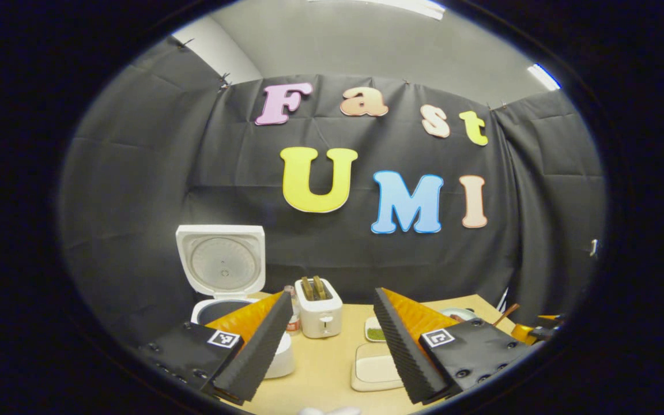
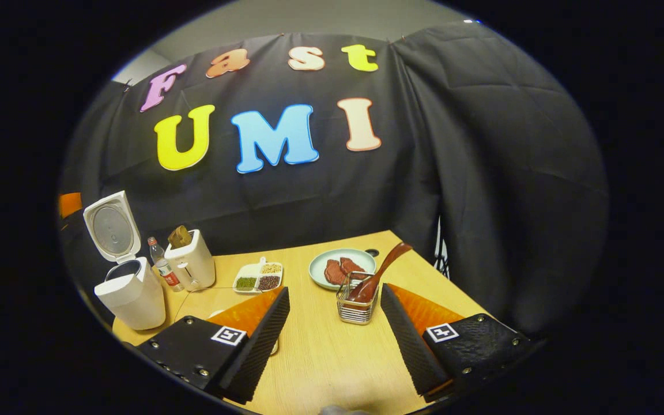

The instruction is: Close the left gripper, press the button to open the rice cooker; take a wooden spoon from the chopstick holder with the right hand, scoop a spoonful of rice and pour it into the rice cooker, then put the wooden spoon back into the chopstick holder.

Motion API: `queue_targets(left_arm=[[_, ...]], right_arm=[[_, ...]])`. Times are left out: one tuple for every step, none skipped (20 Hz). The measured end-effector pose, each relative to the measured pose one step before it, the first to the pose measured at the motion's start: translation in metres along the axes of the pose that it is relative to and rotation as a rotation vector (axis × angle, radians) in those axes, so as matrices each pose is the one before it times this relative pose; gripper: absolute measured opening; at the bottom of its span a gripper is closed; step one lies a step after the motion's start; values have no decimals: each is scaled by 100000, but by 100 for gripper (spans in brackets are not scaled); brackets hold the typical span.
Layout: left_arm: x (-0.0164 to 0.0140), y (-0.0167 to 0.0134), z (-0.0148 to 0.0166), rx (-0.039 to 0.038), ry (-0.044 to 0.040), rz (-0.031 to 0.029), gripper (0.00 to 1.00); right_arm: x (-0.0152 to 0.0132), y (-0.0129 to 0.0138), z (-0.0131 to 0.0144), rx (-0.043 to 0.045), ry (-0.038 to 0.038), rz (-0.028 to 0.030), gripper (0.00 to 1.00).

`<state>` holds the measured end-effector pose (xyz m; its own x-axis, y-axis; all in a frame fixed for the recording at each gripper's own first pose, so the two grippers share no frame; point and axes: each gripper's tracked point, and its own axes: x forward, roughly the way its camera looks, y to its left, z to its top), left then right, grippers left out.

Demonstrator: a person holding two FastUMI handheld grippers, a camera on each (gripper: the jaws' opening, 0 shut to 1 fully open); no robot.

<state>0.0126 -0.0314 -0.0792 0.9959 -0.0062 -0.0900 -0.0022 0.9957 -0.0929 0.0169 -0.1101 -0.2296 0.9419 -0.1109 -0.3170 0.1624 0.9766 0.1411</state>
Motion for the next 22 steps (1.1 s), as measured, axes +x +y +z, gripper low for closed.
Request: queue_targets(left_arm=[[306, -511, -17, 957, 74, 470, 96], [326, -688, -8, 810, -418, 272, 97], [312, -656, 85, 855, -303, 82, 98], [207, -611, -207, 585, 37, -5, 98], [287, -788, -100, -706, 80, -619, 97], [286, -806, -264, -352, 842, -860, 96], [282, -401, -191, 217, 581, 408, 97], [298, -405, -96, 268, 157, 466, 96], [295, -428, -68, 127, 199, 652, 96], [215, -409, -241, 217, 446, 656, 96], [171, -234, -137, 861, 373, 1226, 96], [165, -46, -156, 983, 47, 1629, 96], [184, -104, -187, 1022, 343, 1095, 98], [119, -179, -294, 1089, 342, 1333, 96], [109, 55, -296, 1429, 828, 1371, 100], [126, 22, -285, 1494, 769, 1551, 98], [132, 114, -249, 821, 765, 1572, 96], [60, -215, -244, -129, 332, 649, 98], [71, -67, -103, -230, 415, 657, 99], [-42, -29, -156, 53, 508, 634, 98], [7, -160, 109, 163, -374, 102, 98], [-110, -205, -16, 459, -27, -10, 98]], right_arm=[[1581, -937, -595, 1504, 1890, -715, 98], [1616, -894, -607, 1129, 1288, -873, 98], [1687, -895, -233, 1026, 996, -1073, 98], [1571, -870, -272, -410, 1189, -1745, 98], [1597, -834, -158, -146, 974, -1505, 98], [1515, -595, -143, 1512, 1143, -150, 98], [1439, -384, 77, 2520, 855, 240, 98], [1515, -535, -194, 1821, 932, -279, 98], [1689, -536, 128, 1303, 453, -493, 98], [1263, -495, -95, 1267, 1030, -451, 98], [1427, -396, 55, 1563, 1415, -129, 98], [1420, -239, -40, 1683, 1267, -45, 98], [1346, -159, 182, 1429, 586, 197, 93], [1286, -258, 252, 1218, 138, -388, 98], [1180, -53, 305, 903, 642, -22, 98], [869, 342, 194, 878, 378, 1798, 98], [642, 145, 303, 653, 664, 396, 93], [745, -230, 426, 375, -614, -116, 96], [462, 17, 561, 469, -511, 335, 95], [93, 62, 223, 410, -479, 20, 95], [159, -196, 212, 288, -542, -322, 95], [-1, -55, -18, 469, 300, 47, 95]])
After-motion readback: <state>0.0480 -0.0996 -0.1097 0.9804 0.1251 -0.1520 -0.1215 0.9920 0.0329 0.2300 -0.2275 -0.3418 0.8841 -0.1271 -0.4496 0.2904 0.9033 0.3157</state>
